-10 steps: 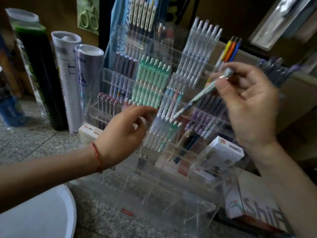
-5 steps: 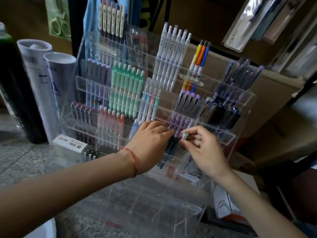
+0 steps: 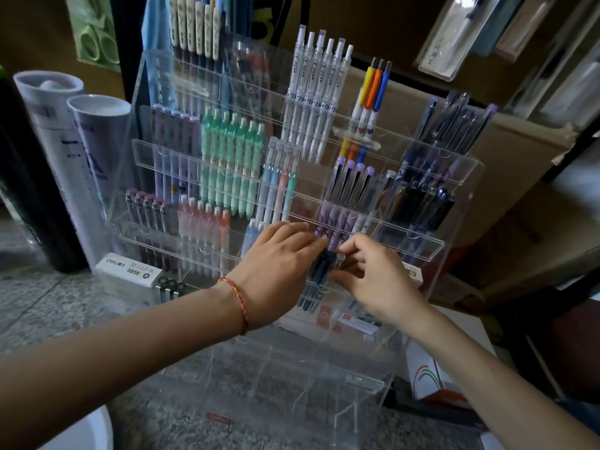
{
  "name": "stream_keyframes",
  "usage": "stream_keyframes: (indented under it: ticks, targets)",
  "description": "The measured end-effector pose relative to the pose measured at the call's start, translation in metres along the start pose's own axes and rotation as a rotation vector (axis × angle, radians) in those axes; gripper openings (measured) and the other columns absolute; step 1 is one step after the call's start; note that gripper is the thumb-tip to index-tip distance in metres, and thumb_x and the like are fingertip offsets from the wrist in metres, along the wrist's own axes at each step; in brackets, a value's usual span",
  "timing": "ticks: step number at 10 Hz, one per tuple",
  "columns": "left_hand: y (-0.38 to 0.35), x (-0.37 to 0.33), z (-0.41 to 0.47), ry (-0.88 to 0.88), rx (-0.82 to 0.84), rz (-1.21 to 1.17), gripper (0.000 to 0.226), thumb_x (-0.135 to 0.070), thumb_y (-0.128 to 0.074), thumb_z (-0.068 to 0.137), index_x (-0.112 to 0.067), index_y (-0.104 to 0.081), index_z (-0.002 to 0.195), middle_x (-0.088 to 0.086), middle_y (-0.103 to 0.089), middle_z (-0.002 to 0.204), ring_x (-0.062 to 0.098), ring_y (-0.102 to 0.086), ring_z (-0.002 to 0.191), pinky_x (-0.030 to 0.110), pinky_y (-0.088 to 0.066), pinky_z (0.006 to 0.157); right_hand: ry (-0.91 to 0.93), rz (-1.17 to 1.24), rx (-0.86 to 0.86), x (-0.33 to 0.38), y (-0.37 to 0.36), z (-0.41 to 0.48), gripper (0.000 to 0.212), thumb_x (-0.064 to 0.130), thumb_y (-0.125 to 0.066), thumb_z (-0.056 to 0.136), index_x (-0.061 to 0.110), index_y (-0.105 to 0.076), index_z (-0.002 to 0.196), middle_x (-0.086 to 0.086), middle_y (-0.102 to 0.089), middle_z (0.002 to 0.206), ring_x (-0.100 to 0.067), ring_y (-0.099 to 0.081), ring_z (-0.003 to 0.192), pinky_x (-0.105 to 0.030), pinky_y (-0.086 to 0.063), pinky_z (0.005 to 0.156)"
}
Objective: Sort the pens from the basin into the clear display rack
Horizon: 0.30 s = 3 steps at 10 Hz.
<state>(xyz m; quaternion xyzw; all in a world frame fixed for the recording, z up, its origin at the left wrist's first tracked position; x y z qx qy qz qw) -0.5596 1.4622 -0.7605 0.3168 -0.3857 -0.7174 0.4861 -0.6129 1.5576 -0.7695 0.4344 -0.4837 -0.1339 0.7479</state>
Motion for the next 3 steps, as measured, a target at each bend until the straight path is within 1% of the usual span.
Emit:
stream_keyframes:
  ticks: [1,2,3]
  targets:
    - [0.0,0.001,-0.002,-0.004,-0.001,-0.038,0.05,-0.015,-0.035,0.074,-0.008,-0.063,0.115,0.005,-0.067,0.11,0.026,-0.06,0.108,0.031,-0.036,0.1,0.046,-0.056,0.005,0.007,0.002,-0.001,0.026,0.012,-0.072,0.081,0.02,-0.05,0.093,0.0,-0.067,0.084,-0.014,-0.065,0.078,-0.036,-0.053,0.074]
    - [0.008,0.003,-0.009,-0.027,-0.036,-0.148,0.046,-0.013,-0.036,0.079,-0.008,-0.062,0.117,0.006,-0.065,0.115,0.026,-0.056,0.113,0.033,-0.039,0.101,0.102,-0.189,0.017,0.019,0.002,-0.007,0.026,0.016,-0.07,0.083,0.016,-0.056,0.105,-0.001,-0.068,0.095,-0.013,-0.064,0.085,-0.033,-0.052,0.077]
    - [0.024,0.015,-0.025,-0.025,-0.127,-0.236,0.041,-0.008,-0.037,0.082,-0.008,-0.062,0.115,0.006,-0.064,0.116,0.02,-0.053,0.115,0.031,-0.039,0.103,0.197,-0.306,-0.089,0.038,0.013,-0.009,0.029,0.019,-0.068,0.085,0.015,-0.058,0.112,0.0,-0.065,0.104,-0.012,-0.061,0.088,-0.031,-0.053,0.079]
Point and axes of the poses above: each hand's wrist, its own z-axis towards the middle knuckle, its own y-axis out of the back of the hand, x = y × z, the point moved 9 cm from there along z, towards the middle knuckle
